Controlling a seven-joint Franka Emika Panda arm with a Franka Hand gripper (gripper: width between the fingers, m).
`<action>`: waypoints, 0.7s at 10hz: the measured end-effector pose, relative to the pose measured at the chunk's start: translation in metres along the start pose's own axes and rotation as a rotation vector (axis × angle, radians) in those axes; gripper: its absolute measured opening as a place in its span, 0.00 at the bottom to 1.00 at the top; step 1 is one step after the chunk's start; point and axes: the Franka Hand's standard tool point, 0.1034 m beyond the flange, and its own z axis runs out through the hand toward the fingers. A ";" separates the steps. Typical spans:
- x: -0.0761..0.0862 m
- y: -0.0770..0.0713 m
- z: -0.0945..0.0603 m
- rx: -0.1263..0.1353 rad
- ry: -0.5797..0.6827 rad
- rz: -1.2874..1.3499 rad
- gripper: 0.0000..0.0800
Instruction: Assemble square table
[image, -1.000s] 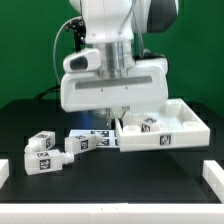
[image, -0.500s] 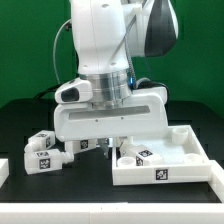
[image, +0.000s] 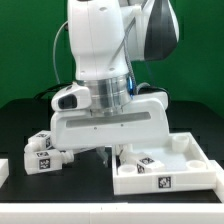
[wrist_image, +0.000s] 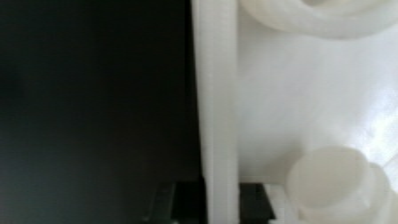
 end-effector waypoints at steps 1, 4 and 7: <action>0.018 -0.001 0.001 0.005 0.017 -0.037 0.06; 0.028 0.002 0.001 0.006 0.031 -0.075 0.06; 0.029 0.002 0.001 0.006 0.032 -0.074 0.06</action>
Offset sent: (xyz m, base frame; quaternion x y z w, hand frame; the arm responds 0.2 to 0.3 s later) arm 0.0000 0.0000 0.0000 0.0000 0.0000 0.0000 1.0000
